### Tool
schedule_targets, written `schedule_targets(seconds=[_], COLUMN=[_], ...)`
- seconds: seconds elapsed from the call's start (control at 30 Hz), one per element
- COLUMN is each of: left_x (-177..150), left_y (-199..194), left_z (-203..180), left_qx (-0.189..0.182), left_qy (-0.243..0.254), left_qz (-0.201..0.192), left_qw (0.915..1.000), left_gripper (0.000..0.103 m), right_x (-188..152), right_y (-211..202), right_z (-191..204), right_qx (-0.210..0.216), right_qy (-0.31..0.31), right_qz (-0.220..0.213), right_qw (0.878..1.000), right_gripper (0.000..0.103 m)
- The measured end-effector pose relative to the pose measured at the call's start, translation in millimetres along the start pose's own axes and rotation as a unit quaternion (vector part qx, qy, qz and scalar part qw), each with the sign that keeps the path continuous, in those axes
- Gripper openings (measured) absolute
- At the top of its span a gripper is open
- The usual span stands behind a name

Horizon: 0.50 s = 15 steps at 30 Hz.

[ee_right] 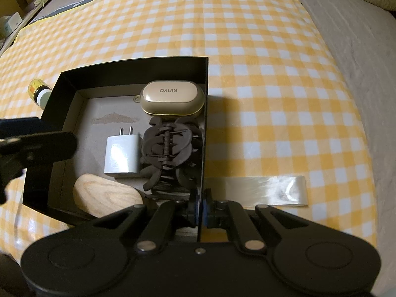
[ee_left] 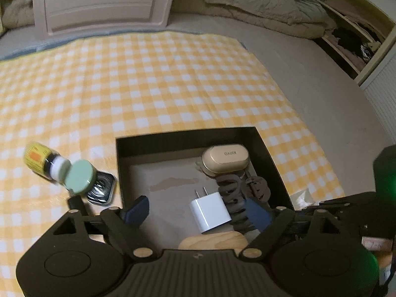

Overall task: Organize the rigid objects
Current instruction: 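Move the left tool back and grasp the black charger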

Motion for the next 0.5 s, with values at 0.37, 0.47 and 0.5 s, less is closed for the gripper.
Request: schedule_targets(seconds=[0.37,0.47,0.5], left_x=[5.1,5.8,6.6], left_y=[-32.0,-38.0,-40.0], left_z=[0.5,4.5,6.3], left_qx=[-0.003,-0.005,-0.008], left_qy=[0.049,0.056,0.058], left_qz=[-0.038,-0.047,-0.052], left_qw=[0.9981,0.9973,0.9969], left_gripper=[0.103,0.103,0.103], right_x=[0.0,0.3,0.7], right_y=[-0.4,-0.6,-0.6], right_z=[1.1,1.1,0.6], right_qx=[-0.001,-0.002,-0.002], right_qy=[-0.001,-0.002,-0.002], right_qz=[0.0,0.0,0.0], right_qw=[1.0,1.0,1.0], right_gripper=[0.004,0.004,0.004])
Point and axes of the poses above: each gripper's, at about its wrist camera, not at the fingertips, and y roughly the way its jaws point, z to its left, x to its top, the point moved 7 cm from there along y, roughly the way its jaws point, and after that the axes turned 14 degrees about -z, right-handed, at the moved point
